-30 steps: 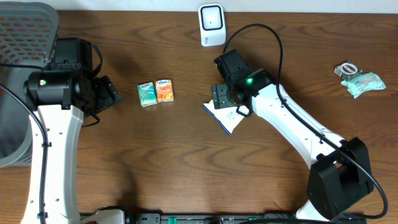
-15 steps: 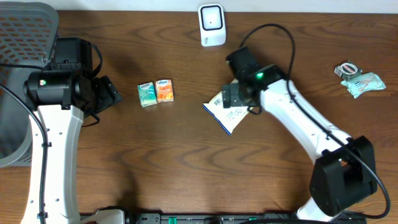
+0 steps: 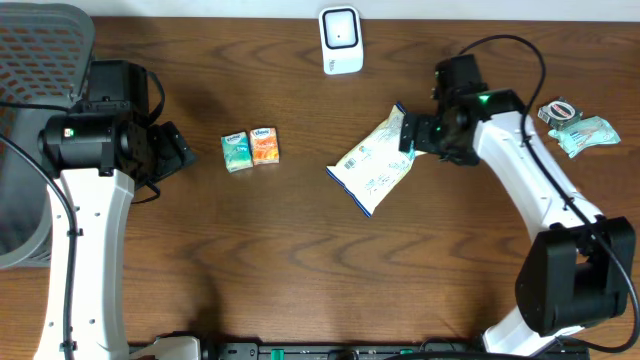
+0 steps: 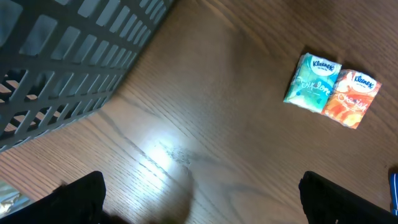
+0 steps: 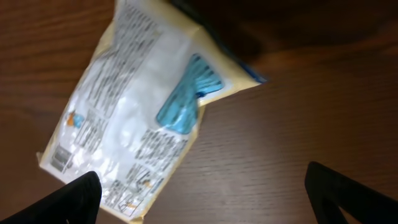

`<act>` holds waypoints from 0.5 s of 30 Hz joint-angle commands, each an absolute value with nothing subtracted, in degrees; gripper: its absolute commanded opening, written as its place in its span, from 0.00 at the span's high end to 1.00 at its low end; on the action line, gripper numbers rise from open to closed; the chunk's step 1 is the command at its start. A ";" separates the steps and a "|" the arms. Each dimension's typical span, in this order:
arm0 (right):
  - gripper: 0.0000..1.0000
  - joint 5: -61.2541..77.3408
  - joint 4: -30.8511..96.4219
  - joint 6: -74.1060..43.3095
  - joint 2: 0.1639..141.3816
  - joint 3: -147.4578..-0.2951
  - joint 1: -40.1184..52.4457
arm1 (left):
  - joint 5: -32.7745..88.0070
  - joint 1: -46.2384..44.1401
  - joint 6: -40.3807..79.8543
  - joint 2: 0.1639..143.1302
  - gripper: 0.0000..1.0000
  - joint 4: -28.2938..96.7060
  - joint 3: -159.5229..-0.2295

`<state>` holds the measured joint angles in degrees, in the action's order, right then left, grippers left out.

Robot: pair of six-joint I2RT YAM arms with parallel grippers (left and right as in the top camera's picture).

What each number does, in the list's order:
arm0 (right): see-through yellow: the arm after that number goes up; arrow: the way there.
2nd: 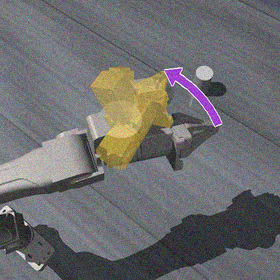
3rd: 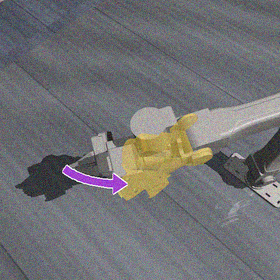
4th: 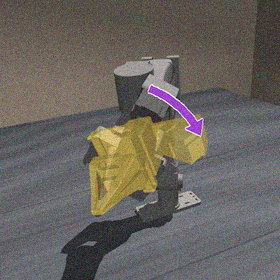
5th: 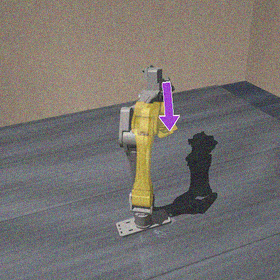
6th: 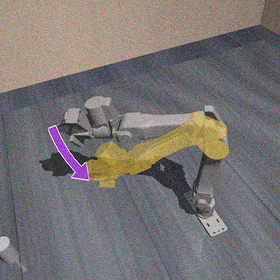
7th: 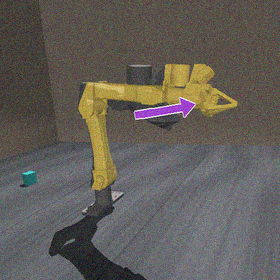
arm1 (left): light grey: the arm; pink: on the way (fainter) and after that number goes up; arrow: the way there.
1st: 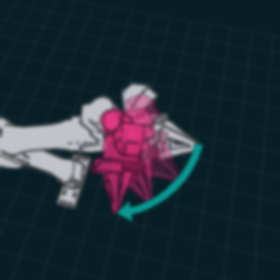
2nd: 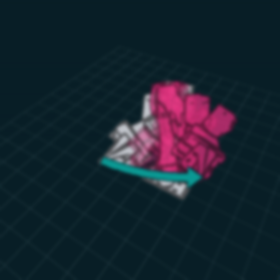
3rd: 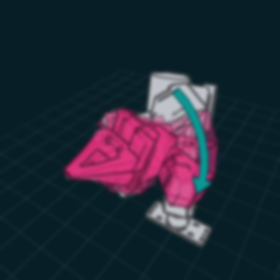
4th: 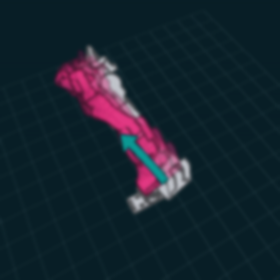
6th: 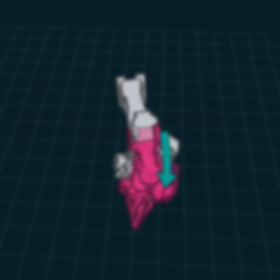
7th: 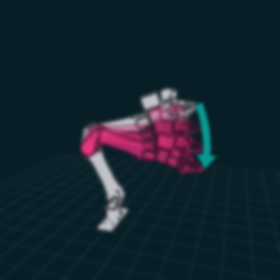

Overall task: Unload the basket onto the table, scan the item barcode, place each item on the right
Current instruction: 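Release the cream packet on the table and move the right gripper right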

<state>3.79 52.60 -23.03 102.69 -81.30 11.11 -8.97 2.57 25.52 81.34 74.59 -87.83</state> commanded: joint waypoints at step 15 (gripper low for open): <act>0.01 19.18 48.77 -15.57 103.70 -80.09 0.73 | -9.52 2.83 26.02 81.58 0.02 74.76 -87.99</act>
